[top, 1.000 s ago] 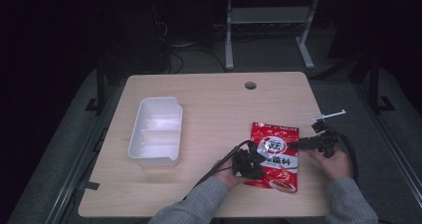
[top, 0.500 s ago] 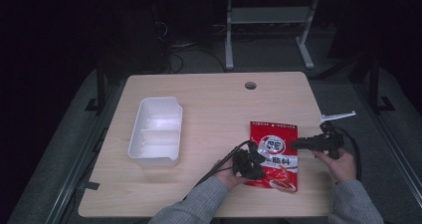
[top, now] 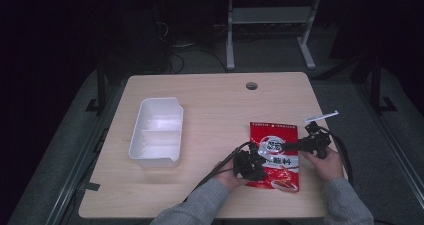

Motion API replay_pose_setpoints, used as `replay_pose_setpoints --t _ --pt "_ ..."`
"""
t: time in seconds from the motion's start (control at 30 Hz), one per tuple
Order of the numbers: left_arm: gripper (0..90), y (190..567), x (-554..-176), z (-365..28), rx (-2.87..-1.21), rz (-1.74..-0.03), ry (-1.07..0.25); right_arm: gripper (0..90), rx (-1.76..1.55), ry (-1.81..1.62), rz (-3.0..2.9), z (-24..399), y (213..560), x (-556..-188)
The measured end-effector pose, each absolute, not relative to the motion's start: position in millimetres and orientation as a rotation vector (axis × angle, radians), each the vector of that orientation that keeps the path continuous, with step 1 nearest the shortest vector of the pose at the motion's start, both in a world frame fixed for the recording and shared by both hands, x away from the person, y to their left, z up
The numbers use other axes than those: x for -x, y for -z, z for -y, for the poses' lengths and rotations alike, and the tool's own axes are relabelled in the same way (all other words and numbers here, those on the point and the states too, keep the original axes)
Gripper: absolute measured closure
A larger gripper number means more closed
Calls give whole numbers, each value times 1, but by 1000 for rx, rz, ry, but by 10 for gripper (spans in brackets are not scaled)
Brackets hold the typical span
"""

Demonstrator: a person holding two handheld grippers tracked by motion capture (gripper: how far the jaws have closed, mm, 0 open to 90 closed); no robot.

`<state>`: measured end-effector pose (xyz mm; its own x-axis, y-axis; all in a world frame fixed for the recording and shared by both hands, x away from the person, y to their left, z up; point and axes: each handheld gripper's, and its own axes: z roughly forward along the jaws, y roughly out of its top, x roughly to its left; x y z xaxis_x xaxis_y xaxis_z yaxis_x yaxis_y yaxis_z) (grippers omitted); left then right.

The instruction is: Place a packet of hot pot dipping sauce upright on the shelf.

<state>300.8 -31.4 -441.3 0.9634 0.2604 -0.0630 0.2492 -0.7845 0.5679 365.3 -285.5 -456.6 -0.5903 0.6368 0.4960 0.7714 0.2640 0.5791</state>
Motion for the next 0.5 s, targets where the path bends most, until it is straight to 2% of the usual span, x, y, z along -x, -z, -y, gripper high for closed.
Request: replay_pose_setpoints --t 0.07,0.23,0.5 --pt "706 442 -301 30 -2495 -361 -18 743 1328 1227 2368 284 457 -366" --pt "651 442 -300 29 -2496 -363 -32 872 1310 1179 2408 278 458 -368" --pt "602 436 -304 9 -2470 -407 -17 892 1292 1179 2419 278 452 -365"
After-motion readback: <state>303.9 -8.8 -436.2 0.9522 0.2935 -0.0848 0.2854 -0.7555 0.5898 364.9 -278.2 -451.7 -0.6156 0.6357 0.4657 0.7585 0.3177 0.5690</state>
